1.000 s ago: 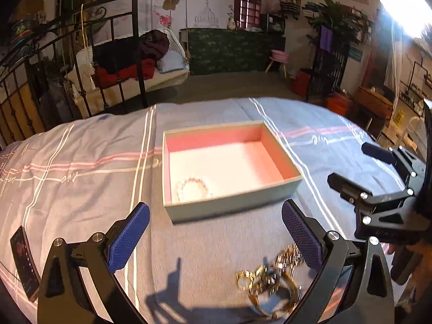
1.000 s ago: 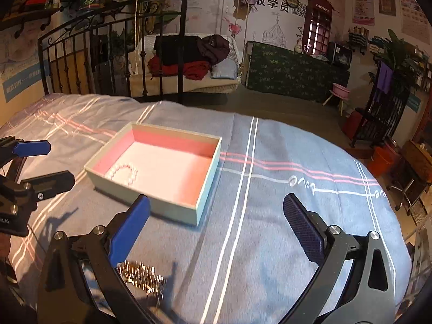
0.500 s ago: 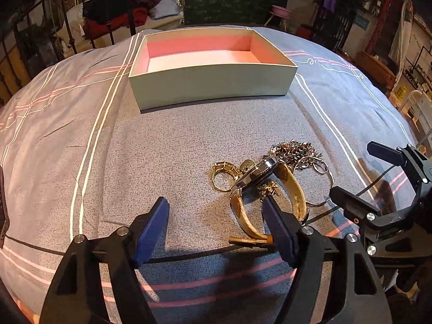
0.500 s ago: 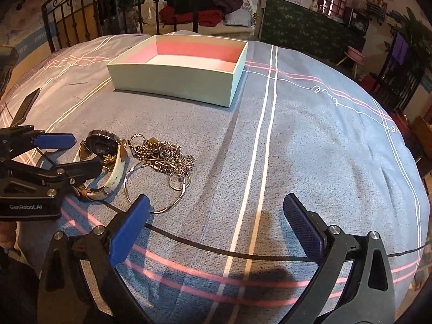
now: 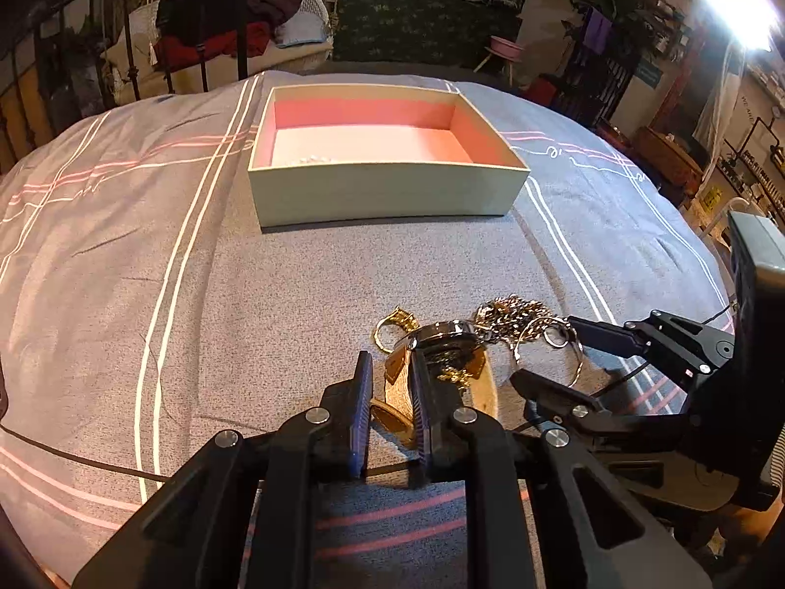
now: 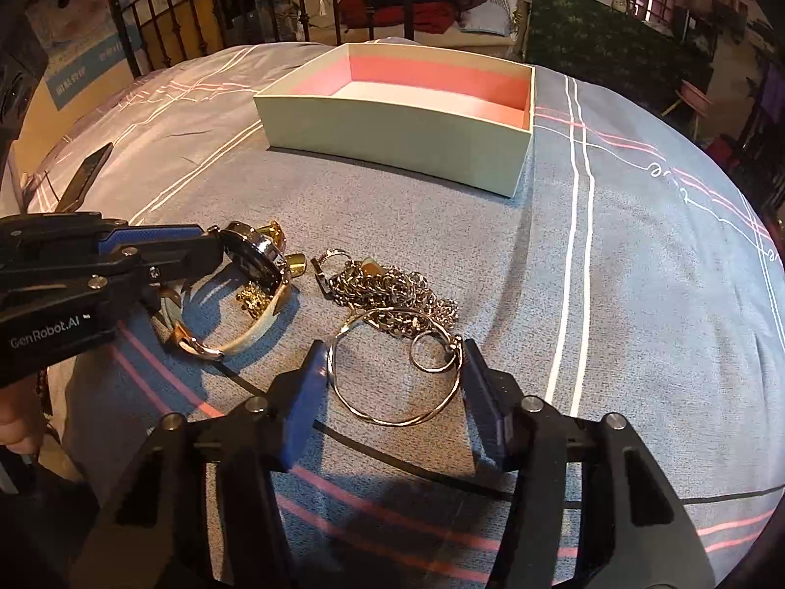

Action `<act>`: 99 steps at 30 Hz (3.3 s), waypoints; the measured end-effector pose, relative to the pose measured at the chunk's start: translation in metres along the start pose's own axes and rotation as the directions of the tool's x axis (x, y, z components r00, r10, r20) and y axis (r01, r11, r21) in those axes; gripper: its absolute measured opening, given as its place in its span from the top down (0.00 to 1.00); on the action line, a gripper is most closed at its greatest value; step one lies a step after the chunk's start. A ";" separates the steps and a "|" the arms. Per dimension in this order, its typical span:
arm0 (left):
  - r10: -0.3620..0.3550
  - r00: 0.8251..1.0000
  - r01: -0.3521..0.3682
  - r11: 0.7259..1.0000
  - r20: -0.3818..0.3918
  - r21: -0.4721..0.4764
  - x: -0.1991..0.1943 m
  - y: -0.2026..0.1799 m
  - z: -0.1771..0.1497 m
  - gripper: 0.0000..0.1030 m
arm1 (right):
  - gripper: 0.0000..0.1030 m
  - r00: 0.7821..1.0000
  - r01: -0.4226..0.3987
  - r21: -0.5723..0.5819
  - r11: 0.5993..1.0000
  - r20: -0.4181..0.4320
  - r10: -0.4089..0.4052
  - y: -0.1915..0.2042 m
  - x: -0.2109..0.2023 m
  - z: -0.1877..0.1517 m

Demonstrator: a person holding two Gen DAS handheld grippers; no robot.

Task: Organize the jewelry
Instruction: 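Close the right gripper on a silver hoop bracelet and lift it, then lower the silver hoop into the box and open the right gripper, then grasp the gold watch with the left gripper while the right gripper grasps another silver hoop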

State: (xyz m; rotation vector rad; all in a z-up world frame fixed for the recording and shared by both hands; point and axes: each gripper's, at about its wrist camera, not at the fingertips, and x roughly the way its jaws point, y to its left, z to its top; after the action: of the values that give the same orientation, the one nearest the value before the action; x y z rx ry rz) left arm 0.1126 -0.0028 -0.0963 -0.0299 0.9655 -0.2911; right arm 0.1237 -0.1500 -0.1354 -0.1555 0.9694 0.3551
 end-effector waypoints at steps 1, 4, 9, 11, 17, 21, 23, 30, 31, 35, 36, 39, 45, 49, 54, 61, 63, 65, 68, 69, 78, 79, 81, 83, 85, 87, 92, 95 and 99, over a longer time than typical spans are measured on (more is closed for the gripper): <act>0.001 1.000 -0.001 1.000 0.009 0.006 -0.003 -0.002 0.001 0.85 | 0.46 1.000 0.001 0.002 1.000 0.002 -0.001 0.000 -0.001 0.000; 0.010 0.999 -0.011 0.999 0.034 0.033 -0.010 -0.008 0.004 0.86 | 0.47 1.000 0.001 0.010 1.000 0.019 -0.001 0.000 -0.008 -0.001; 0.011 0.999 -0.012 0.999 0.039 0.041 -0.012 -0.010 0.007 0.87 | 0.47 0.998 0.015 0.011 1.000 0.055 -0.015 -0.001 -0.019 -0.001; 0.009 0.999 -0.011 0.999 0.044 0.039 -0.014 -0.009 0.009 0.88 | 0.47 0.998 0.011 0.013 1.000 0.062 -0.012 -0.001 -0.021 0.001; 0.011 0.995 -0.015 0.999 0.097 0.042 -0.029 -0.008 0.020 1.00 | 0.47 0.995 -0.006 0.007 1.000 0.104 0.006 -0.001 -0.031 0.004; 0.020 0.992 -0.026 0.998 0.122 0.049 -0.034 -0.006 0.029 1.00 | 0.47 0.993 -0.017 0.002 1.000 0.117 0.017 0.002 -0.033 0.005; 0.015 0.993 -0.021 0.999 0.120 0.049 -0.033 -0.005 0.032 1.00 | 0.47 0.992 -0.025 0.001 1.000 0.121 0.024 0.002 -0.033 0.007; 0.034 0.987 -0.040 0.999 0.158 0.035 -0.017 0.004 0.079 1.00 | 0.47 0.976 0.034 -0.049 0.998 0.217 -0.022 -0.006 -0.034 0.060; 0.042 0.985 -0.046 0.999 0.168 0.025 -0.015 0.006 0.089 1.00 | 0.47 0.971 0.045 -0.047 0.998 0.236 -0.033 -0.009 -0.034 0.071; 0.051 0.984 -0.050 0.999 0.170 -0.009 0.000 0.017 0.127 1.00 | 0.46 0.959 0.058 -0.015 0.998 0.280 -0.052 -0.024 -0.026 0.116; 0.056 0.984 -0.055 0.998 0.167 -0.014 0.005 0.018 0.135 1.00 | 0.46 0.958 0.057 -0.006 0.998 0.281 -0.053 -0.027 -0.021 0.126; 0.069 0.986 -0.065 0.997 0.151 -0.034 0.019 0.024 0.155 1.00 | 0.46 0.960 0.064 0.019 0.998 0.274 -0.067 -0.037 -0.006 0.150; 0.076 0.994 -0.070 0.995 0.084 -0.077 0.049 0.037 0.168 1.00 | 0.46 0.971 0.083 0.027 0.996 0.223 -0.088 -0.043 0.021 0.171; 0.083 0.995 -0.078 0.993 0.057 -0.091 0.060 0.039 0.165 1.00 | 0.46 0.977 0.086 0.022 0.996 0.195 -0.088 -0.042 0.034 0.170; 0.084 0.995 -0.080 0.993 0.045 -0.092 0.065 0.040 0.163 1.00 | 0.46 0.980 0.087 0.025 0.996 0.177 -0.090 -0.042 0.040 0.165; 0.084 0.995 -0.080 0.993 0.045 -0.089 0.065 0.038 0.165 1.00 | 0.46 0.980 0.084 0.026 0.996 0.177 -0.087 -0.044 0.040 0.161; 0.084 0.995 -0.080 0.993 0.046 -0.089 0.065 0.037 0.165 1.00 | 0.46 0.980 0.082 0.027 0.996 0.181 -0.086 -0.044 0.039 0.161; 0.077 0.996 -0.072 0.993 0.047 -0.093 0.064 0.037 0.165 0.99 | 0.45 0.981 0.076 0.016 0.997 0.176 -0.078 -0.043 0.039 0.159; 0.073 0.995 -0.065 0.991 0.069 -0.119 0.052 0.040 0.163 0.50 | 0.23 0.974 0.120 -0.008 0.993 0.196 -0.116 -0.040 0.033 0.153; 0.078 0.993 -0.067 0.990 0.088 -0.128 0.045 0.040 0.161 0.37 | 0.23 0.971 0.122 -0.010 0.992 0.207 -0.117 -0.040 0.028 0.149; 0.027 0.994 -0.025 1.000 0.103 -0.018 -0.001 0.024 0.090 0.24 | 0.20 0.974 0.044 0.055 0.998 0.220 -0.055 -0.054 -0.011 0.085; 0.026 0.996 -0.024 1.000 0.082 -0.017 -0.001 0.023 0.077 0.24 | 0.20 0.977 0.028 0.062 0.998 0.211 -0.040 -0.052 -0.013 0.075; 0.007 0.999 -0.007 1.000 0.032 -0.020 -0.001 0.021 0.050 0.24 | 0.20 0.984 0.013 0.064 0.998 0.178 -0.024 -0.050 -0.015 0.055; -0.010 1.000 0.010 1.000 -0.013 -0.027 0.001 0.020 0.026 0.24 | 0.20 0.990 -0.005 0.058 0.998 0.138 -0.003 -0.044 -0.014 0.038; -0.007 0.999 0.005 1.000 -0.052 -0.027 0.004 0.015 0.006 0.23 | 0.20 0.996 0.006 0.051 0.999 0.090 -0.011 -0.037 -0.010 0.023; 0.003 0.997 -0.004 1.000 -0.072 -0.009 0.011 0.008 -0.007 0.22 | 0.20 0.999 0.030 0.045 0.999 0.044 -0.032 -0.033 -0.003 0.011; 0.103 0.993 -0.098 0.991 -0.053 0.096 0.029 -0.014 -0.007 0.19 | 0.21 1.000 0.025 0.047 0.999 0.011 -0.025 -0.030 0.002 0.001; 0.112 0.993 -0.109 0.991 -0.043 0.071 0.035 -0.011 0.001 0.20 | 0.21 0.999 0.044 0.056 0.997 -0.005 -0.044 -0.034 0.006 0.001; 0.110 0.994 -0.107 0.990 -0.024 0.094 0.036 -0.011 0.001 0.40 | 0.20 0.999 0.041 0.020 0.999 -0.010 -0.041 -0.027 0.006 0.001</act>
State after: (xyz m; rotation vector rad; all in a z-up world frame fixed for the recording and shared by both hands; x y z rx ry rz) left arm 0.1298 -0.0224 -0.1234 0.1116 0.9779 -0.2358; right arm 0.1370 -0.1736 -0.1405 -0.1587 0.9775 0.3066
